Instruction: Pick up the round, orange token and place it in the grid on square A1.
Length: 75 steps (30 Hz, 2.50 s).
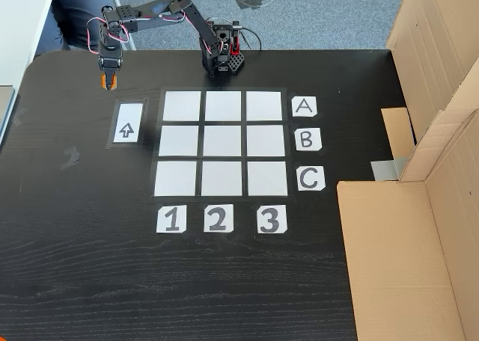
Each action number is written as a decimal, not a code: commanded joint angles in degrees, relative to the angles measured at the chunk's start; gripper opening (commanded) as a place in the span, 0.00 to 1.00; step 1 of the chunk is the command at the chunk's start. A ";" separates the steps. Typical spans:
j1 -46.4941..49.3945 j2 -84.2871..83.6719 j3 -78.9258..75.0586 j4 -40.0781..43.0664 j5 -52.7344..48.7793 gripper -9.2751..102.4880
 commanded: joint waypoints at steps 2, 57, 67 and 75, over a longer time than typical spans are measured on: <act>0.35 12.57 6.94 0.44 -0.62 0.08; -21.97 36.21 75.67 -22.59 -2.37 0.08; -23.55 34.72 75.59 -25.40 -2.20 0.08; -23.99 34.37 75.59 -26.72 -2.02 0.08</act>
